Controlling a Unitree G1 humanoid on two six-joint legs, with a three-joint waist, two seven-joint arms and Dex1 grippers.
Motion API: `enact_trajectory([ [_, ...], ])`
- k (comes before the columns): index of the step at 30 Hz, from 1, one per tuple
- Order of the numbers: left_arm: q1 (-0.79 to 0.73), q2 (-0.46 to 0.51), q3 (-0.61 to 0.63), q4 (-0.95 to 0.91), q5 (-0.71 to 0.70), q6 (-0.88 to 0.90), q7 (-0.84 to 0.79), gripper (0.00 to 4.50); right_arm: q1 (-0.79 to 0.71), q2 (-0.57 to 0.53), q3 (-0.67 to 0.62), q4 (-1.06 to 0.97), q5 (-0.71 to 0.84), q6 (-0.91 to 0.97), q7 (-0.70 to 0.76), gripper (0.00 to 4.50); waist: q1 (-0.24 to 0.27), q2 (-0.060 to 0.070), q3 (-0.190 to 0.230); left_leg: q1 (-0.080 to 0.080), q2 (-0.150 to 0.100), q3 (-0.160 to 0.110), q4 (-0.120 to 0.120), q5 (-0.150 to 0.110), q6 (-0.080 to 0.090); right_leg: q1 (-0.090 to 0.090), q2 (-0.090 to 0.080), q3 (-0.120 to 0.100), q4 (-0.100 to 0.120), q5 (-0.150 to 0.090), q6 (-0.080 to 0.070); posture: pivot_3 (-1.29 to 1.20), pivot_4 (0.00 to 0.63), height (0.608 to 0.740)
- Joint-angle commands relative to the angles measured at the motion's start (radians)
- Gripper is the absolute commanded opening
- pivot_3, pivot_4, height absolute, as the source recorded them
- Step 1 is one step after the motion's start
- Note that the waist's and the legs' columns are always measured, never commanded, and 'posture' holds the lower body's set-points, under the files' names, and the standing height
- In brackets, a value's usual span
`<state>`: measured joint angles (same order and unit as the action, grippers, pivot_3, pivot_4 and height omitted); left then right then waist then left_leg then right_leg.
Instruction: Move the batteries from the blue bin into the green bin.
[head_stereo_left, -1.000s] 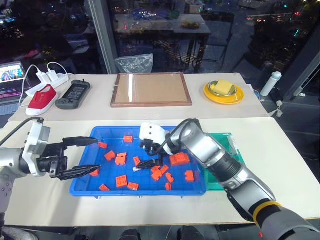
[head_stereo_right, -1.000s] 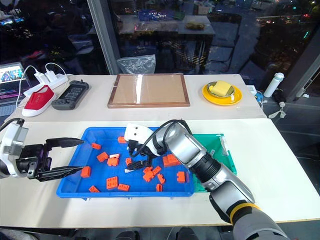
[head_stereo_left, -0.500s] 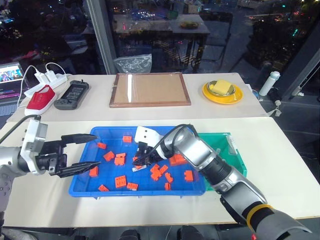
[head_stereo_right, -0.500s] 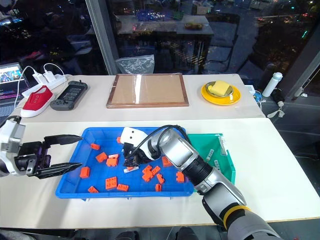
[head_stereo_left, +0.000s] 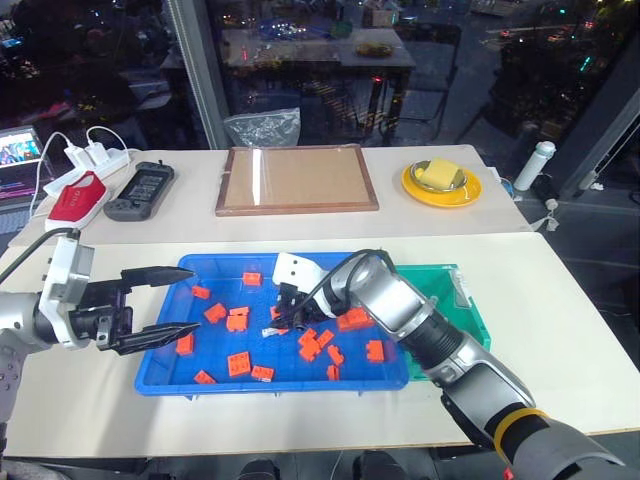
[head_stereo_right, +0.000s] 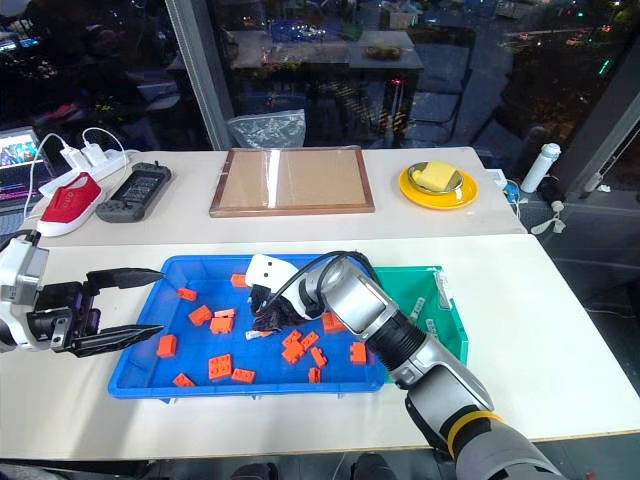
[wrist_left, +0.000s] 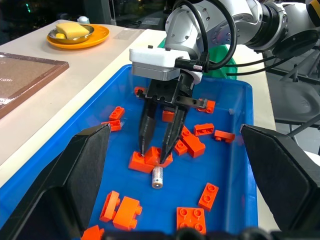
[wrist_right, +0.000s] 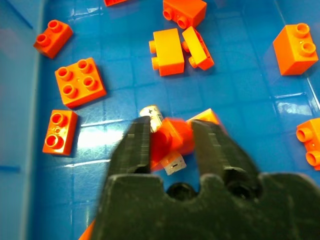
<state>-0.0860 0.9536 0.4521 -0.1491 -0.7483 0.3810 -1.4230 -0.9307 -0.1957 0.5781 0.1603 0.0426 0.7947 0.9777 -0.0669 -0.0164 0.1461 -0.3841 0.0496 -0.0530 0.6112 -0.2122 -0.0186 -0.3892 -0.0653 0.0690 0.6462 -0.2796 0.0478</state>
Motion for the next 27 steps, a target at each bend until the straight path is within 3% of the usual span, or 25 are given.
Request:
enact_trajectory([
  [1,-0.007,0.013,0.015,-0.020,-0.002,-0.013,-0.001,4.50,-0.006,0.002,-0.005,-0.005,-0.005,0.009,-0.010,0.02,0.000,0.000,0.000,0.001,0.000,0.000,0.000,0.000,0.000,0.000,0.000,0.000,0.000,0.000,0.000,0.00,0.150,0.740],
  [16,-0.009,0.008,0.010,-0.015,-0.002,-0.020,-0.002,4.50,-0.073,-0.087,-0.084,0.016,-0.011,-0.016,-0.005,0.02,-0.001,0.000,0.000,0.000,0.000,0.000,-0.001,0.000,0.000,0.000,0.000,0.000,-0.001,0.000,0.000,0.00,0.150,0.740],
  [19,-0.016,0.009,0.006,-0.011,-0.002,-0.019,-0.004,4.50,-0.067,-0.094,-0.093,-0.050,0.024,0.017,0.024,0.82,-0.003,0.000,0.000,0.000,0.000,0.000,-0.001,0.000,0.000,-0.001,0.000,0.000,-0.001,0.000,0.000,0.00,0.150,0.740],
  [24,-0.025,0.010,-0.001,-0.003,0.002,-0.022,-0.006,4.50,-0.045,-0.056,-0.074,-0.154,0.073,0.044,0.045,2.54,-0.003,0.000,0.000,0.000,0.000,0.000,-0.001,0.000,0.000,-0.001,0.000,0.000,0.000,0.000,0.000,0.00,0.150,0.740],
  [27,-0.027,0.010,-0.001,0.000,0.003,-0.022,-0.007,4.50,-0.027,-0.041,-0.031,-0.188,0.085,0.064,0.059,2.54,-0.002,0.000,0.000,0.000,0.000,0.000,-0.001,0.000,0.000,-0.001,0.000,0.000,0.000,0.000,0.000,0.00,0.150,0.740],
])
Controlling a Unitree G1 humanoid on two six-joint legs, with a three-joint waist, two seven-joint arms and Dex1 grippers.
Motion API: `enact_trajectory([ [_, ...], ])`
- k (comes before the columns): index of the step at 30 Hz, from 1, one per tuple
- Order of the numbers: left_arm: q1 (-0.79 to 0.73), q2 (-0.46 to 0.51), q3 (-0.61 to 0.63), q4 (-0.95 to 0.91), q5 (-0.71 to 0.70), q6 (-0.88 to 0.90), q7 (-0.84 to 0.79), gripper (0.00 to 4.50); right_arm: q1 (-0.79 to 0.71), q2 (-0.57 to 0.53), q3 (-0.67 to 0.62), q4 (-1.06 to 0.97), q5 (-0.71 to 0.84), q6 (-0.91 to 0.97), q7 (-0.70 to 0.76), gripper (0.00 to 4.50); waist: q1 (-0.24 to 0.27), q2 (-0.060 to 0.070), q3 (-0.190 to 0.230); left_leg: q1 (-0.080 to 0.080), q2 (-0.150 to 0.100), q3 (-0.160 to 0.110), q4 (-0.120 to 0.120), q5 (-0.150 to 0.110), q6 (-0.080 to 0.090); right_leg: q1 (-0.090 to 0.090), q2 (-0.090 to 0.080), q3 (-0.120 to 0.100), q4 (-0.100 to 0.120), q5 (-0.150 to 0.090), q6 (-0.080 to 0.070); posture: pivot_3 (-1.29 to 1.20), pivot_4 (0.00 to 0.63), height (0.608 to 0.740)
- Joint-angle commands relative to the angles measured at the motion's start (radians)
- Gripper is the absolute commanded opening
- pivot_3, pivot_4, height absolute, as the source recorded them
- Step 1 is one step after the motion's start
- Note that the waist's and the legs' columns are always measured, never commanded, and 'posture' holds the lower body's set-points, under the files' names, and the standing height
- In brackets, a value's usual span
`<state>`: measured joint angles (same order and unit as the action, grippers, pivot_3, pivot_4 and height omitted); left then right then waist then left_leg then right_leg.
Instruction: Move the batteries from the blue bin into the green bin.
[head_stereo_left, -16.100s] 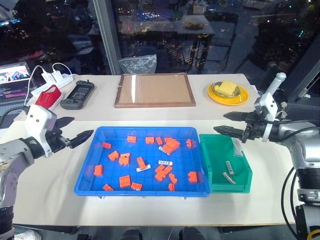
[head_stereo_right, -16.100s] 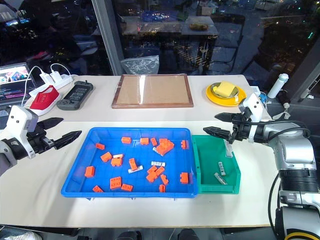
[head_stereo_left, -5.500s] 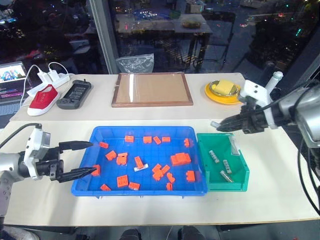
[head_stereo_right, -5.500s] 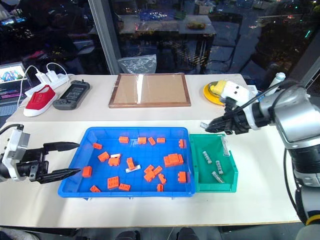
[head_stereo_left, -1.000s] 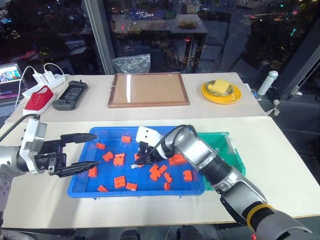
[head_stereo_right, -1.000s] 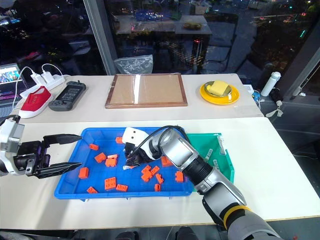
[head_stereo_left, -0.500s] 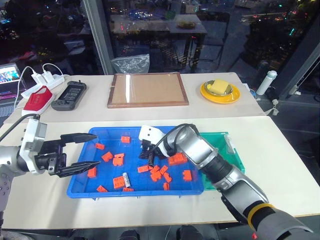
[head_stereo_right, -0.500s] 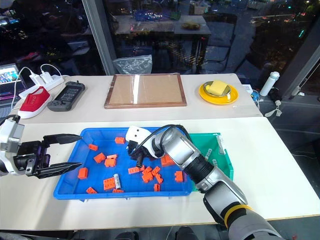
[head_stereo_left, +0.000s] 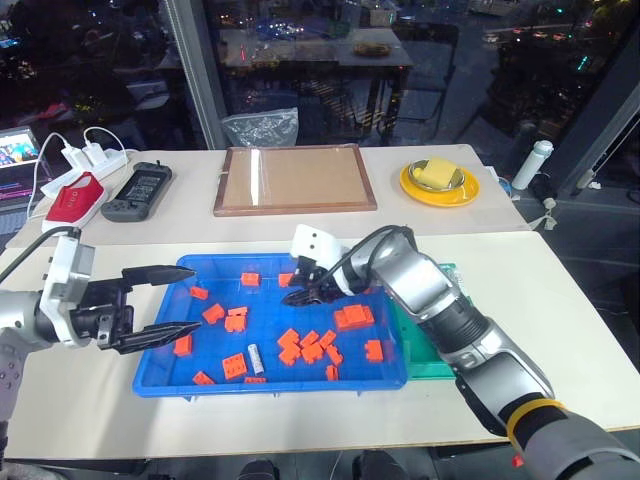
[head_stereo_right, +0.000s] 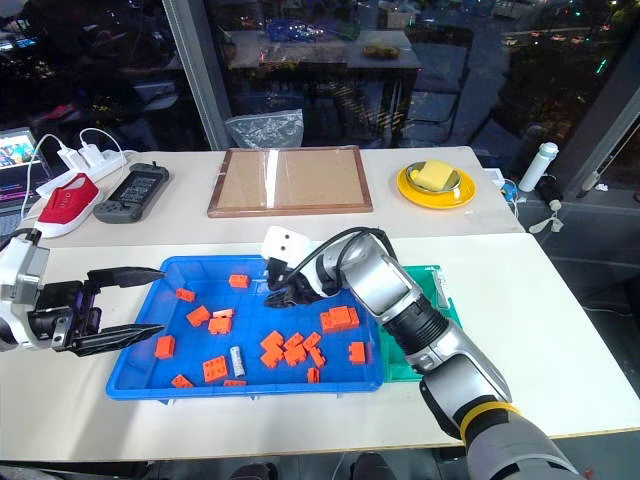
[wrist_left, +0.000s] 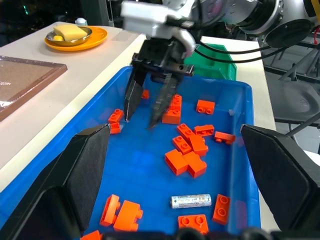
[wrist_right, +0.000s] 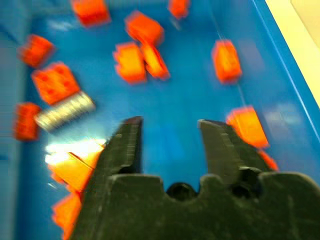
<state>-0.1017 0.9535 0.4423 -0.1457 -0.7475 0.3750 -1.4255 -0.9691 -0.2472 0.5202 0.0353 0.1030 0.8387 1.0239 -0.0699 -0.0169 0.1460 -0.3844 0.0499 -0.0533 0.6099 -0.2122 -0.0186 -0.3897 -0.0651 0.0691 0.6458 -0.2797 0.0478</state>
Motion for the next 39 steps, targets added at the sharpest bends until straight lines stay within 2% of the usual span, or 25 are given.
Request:
enact_trajectory([
  [1,-0.011,0.011,0.010,-0.002,0.003,-0.016,-0.005,4.50,0.022,0.022,0.048,-0.064,0.026,0.023,0.016,2.54,0.001,0.000,0.000,0.000,0.000,0.000,0.000,0.000,0.000,0.000,0.000,0.000,0.000,0.000,0.000,0.00,0.150,0.740],
  [5,0.001,0.013,0.015,-0.010,0.004,-0.015,-0.003,4.50,0.048,0.057,0.110,-0.015,0.008,0.000,0.017,2.54,0.002,0.000,0.000,0.000,0.000,0.000,0.000,0.000,0.000,0.000,0.000,0.000,0.000,0.000,0.000,0.00,0.150,0.740],
  [18,0.056,0.022,0.043,-0.054,0.009,-0.003,0.006,4.50,0.027,0.069,0.223,0.132,-0.052,-0.117,0.083,2.54,0.000,0.000,0.000,0.000,0.000,0.000,0.000,0.000,0.000,0.000,0.000,0.000,0.000,0.000,0.000,0.00,0.150,0.740],
  [31,0.084,0.021,0.052,-0.077,0.005,-0.003,0.020,4.50,0.023,0.100,0.271,0.275,-0.198,-0.234,0.028,2.54,0.000,0.000,0.000,0.001,0.000,0.000,0.000,0.000,0.000,0.000,0.000,0.000,0.000,0.000,0.000,0.00,0.150,0.740],
  [39,0.073,0.017,0.038,-0.070,0.011,-0.011,0.021,4.50,0.018,0.082,0.244,0.294,-0.214,-0.276,0.052,2.54,0.001,0.000,0.000,0.002,0.000,0.000,-0.001,0.000,0.000,0.001,0.000,0.000,0.000,0.000,0.000,0.00,0.150,0.740],
])
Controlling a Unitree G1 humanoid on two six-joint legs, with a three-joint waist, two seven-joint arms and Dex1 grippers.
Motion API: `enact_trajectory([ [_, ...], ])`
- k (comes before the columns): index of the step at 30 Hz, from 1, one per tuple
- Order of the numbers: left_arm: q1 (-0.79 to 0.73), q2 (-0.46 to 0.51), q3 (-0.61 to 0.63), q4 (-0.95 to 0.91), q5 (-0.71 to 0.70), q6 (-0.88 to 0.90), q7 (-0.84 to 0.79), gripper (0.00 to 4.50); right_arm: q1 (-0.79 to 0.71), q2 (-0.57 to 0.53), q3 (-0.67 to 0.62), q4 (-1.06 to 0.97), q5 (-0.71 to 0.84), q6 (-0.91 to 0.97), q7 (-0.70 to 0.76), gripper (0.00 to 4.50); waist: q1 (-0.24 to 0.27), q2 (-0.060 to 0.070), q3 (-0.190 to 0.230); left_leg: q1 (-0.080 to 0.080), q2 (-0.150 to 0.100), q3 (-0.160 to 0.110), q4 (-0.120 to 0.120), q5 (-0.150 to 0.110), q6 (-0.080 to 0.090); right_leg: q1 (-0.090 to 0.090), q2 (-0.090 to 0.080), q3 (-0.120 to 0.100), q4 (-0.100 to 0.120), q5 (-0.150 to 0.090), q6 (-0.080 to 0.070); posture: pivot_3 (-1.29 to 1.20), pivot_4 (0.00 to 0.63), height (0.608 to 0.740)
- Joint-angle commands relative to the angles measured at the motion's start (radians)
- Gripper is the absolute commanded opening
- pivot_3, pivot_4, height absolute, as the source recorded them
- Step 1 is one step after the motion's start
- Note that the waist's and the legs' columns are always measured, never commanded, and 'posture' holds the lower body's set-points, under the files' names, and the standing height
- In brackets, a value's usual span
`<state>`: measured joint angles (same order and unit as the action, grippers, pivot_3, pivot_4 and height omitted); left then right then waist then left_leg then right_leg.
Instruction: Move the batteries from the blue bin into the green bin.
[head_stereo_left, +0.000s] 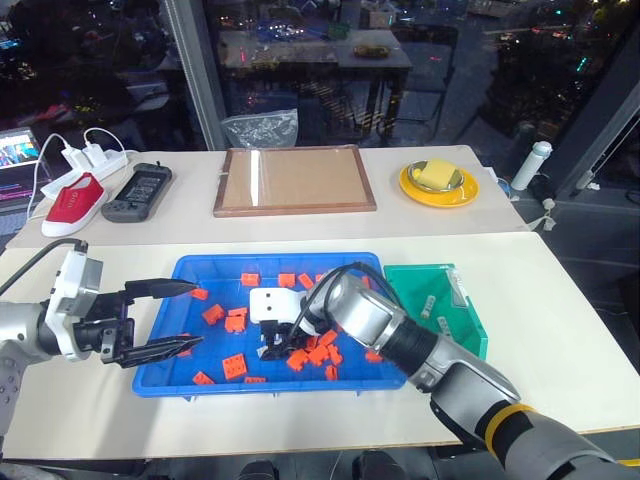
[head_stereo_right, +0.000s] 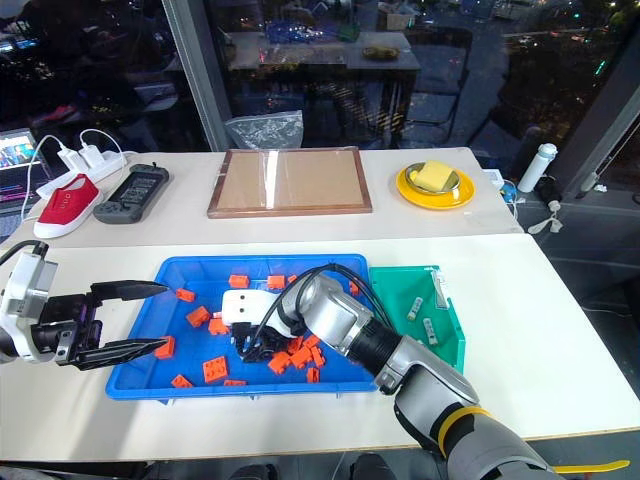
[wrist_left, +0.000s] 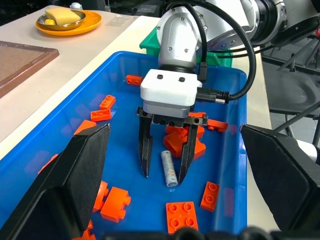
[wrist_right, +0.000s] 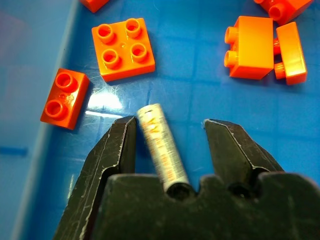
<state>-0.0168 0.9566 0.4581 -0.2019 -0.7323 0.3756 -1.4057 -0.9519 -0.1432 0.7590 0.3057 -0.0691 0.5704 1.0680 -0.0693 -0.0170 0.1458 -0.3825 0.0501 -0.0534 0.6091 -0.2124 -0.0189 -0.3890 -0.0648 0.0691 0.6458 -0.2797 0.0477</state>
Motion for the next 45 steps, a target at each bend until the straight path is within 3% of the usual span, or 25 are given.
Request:
enact_trajectory([
  [1,-0.013,0.013,0.021,-0.013,-0.004,-0.013,0.002,4.50,0.001,-0.024,0.006,0.024,-0.043,-0.008,0.011,2.54,0.000,0.000,0.000,0.000,0.000,0.000,0.000,0.000,0.000,0.000,0.000,0.000,0.000,0.000,0.000,0.00,0.150,0.740],
  [2,-0.015,0.012,0.019,-0.013,-0.003,-0.014,0.003,4.50,0.003,-0.025,0.006,0.024,-0.042,-0.006,0.013,2.54,0.001,0.000,0.000,0.000,0.000,0.000,0.000,0.000,0.000,0.000,0.000,0.000,0.000,0.000,0.000,0.00,0.150,0.740],
  [5,-0.016,0.010,0.018,-0.013,-0.003,-0.014,0.003,4.50,0.007,-0.025,0.005,0.020,-0.046,-0.001,0.014,1.85,0.000,0.000,0.000,0.000,0.000,0.000,0.000,0.000,0.000,0.000,0.000,0.000,0.000,0.000,0.000,0.00,0.150,0.740],
  [10,-0.022,0.010,0.014,-0.011,-0.004,-0.013,0.001,4.50,0.010,-0.041,-0.047,0.000,-0.042,-0.010,0.002,0.25,0.001,0.000,0.000,0.000,0.000,0.000,0.000,0.000,0.000,0.000,0.000,0.000,0.000,0.000,0.000,0.00,0.150,0.740],
  [16,-0.043,0.017,0.005,0.012,0.003,-0.016,-0.011,4.50,-0.001,-0.133,-0.156,-0.107,-0.017,-0.150,0.021,0.26,0.004,0.000,0.000,-0.002,0.000,0.000,0.001,0.000,0.000,0.000,0.000,0.000,-0.002,0.000,0.000,0.00,0.150,0.740],
  [22,-0.076,0.036,-0.008,0.057,0.026,-0.028,-0.042,4.50,-0.012,-0.277,-0.275,-0.322,0.059,-0.032,0.120,0.26,0.000,0.000,0.000,-0.002,0.000,0.000,0.000,0.000,0.000,-0.001,0.000,0.000,-0.001,0.000,0.000,0.00,0.150,0.740],
  [32,-0.149,0.024,-0.086,0.116,0.060,-0.063,-0.072,4.50,0.078,-0.686,-0.487,-0.431,0.141,0.074,0.240,0.26,0.025,0.000,0.001,-0.004,0.000,0.001,0.000,0.000,0.000,0.000,0.000,0.000,-0.006,-0.001,-0.001,0.00,0.150,0.740],
  [38,-0.186,0.023,-0.115,0.148,0.068,-0.071,-0.085,4.50,0.145,-0.786,-0.555,-0.416,0.188,0.124,0.244,0.26,0.020,0.000,0.001,-0.003,0.000,0.002,0.000,0.000,0.000,0.000,0.000,0.002,-0.005,-0.001,-0.002,0.00,0.150,0.740],
  [45,-0.211,0.024,-0.132,0.164,0.068,-0.072,-0.091,4.50,0.223,-0.800,-0.581,-0.399,0.199,0.152,0.191,0.26,0.023,0.000,0.001,-0.003,0.000,0.002,0.001,0.000,0.000,0.000,0.000,0.002,-0.005,-0.001,-0.002,0.00,0.150,0.740],
])
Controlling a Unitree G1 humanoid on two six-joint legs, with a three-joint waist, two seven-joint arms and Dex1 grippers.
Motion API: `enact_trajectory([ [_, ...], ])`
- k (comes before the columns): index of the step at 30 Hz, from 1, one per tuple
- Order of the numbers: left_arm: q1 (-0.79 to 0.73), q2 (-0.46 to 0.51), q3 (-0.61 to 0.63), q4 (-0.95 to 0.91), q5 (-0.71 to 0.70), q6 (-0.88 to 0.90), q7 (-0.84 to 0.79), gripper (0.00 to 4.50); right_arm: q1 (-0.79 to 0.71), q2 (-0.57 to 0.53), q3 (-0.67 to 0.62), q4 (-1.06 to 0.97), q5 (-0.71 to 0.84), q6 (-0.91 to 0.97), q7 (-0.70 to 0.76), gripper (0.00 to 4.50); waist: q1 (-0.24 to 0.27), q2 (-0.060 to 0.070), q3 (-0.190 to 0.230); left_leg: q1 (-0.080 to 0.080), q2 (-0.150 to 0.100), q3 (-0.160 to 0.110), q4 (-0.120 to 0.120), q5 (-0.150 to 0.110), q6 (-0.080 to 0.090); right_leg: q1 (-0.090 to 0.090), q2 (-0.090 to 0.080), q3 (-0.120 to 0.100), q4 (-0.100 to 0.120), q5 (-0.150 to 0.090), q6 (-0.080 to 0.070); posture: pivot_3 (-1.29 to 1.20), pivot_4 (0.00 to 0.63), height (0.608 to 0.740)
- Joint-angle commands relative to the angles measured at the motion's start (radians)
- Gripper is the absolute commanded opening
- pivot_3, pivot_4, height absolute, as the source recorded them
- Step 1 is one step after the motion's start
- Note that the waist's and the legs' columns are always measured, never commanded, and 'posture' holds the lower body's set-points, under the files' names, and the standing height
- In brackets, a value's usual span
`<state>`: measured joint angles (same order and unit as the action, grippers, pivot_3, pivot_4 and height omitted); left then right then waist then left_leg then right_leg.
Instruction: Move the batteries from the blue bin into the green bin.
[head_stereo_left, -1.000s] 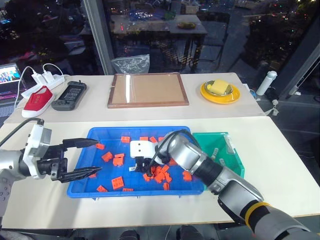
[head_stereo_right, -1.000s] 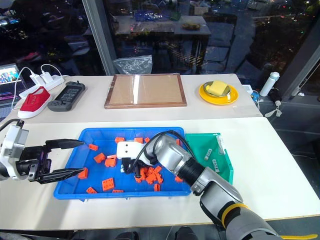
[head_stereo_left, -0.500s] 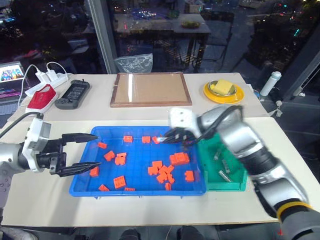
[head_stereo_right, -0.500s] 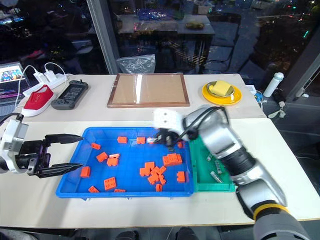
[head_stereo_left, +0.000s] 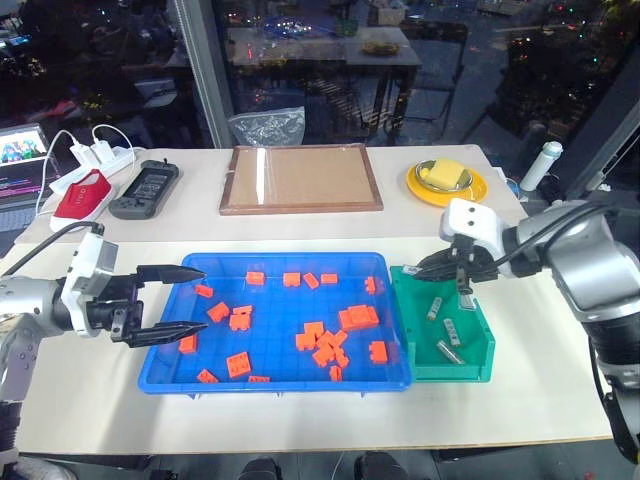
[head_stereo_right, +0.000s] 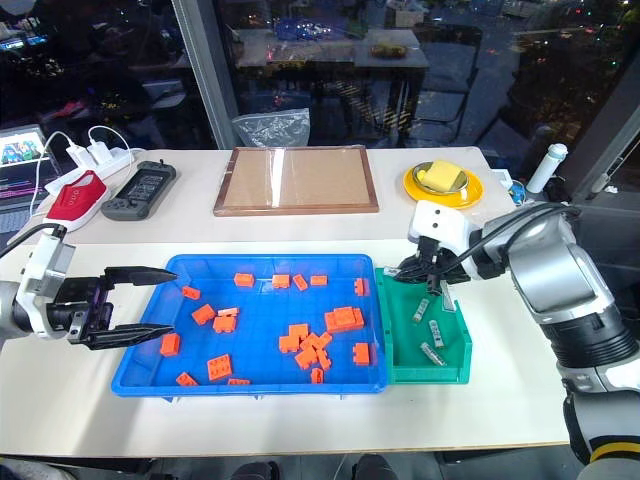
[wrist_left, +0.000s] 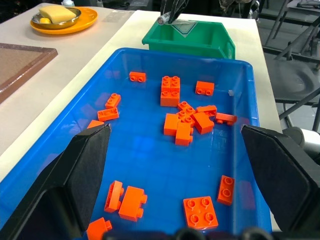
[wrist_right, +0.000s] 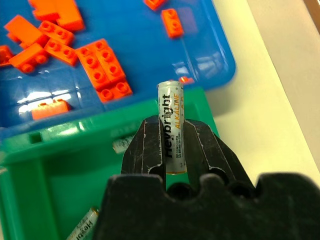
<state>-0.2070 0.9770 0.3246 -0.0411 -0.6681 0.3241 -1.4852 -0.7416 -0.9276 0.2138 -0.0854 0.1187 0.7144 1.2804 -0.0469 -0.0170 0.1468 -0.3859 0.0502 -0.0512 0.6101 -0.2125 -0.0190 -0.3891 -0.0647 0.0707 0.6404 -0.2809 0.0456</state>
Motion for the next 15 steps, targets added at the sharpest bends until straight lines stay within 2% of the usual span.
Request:
enact_trajectory([
  [1,-0.024,0.004,0.001,0.005,0.004,-0.021,-0.012,4.50,0.020,-0.015,-0.035,-0.003,0.012,0.007,-0.029,0.26,0.001,0.001,0.000,0.000,0.000,0.000,0.000,0.000,0.000,0.000,0.000,0.000,0.000,0.000,0.000,0.00,0.150,0.740],
  [13,-0.035,0.000,-0.012,0.014,0.012,-0.036,-0.006,4.50,0.019,-0.004,0.008,0.046,-0.007,-0.001,-0.067,0.26,0.001,0.000,0.000,0.000,0.000,0.000,0.000,0.000,0.000,0.000,0.000,0.000,0.000,0.000,0.000,0.00,0.150,0.740],
  [15,-0.034,0.000,-0.012,0.012,0.011,-0.036,-0.004,4.50,0.022,-0.011,0.017,0.065,-0.025,-0.013,-0.075,1.27,0.002,0.000,0.000,0.000,0.000,0.000,0.000,0.000,0.000,0.000,0.000,0.000,0.000,0.000,0.000,0.00,0.150,0.740],
])
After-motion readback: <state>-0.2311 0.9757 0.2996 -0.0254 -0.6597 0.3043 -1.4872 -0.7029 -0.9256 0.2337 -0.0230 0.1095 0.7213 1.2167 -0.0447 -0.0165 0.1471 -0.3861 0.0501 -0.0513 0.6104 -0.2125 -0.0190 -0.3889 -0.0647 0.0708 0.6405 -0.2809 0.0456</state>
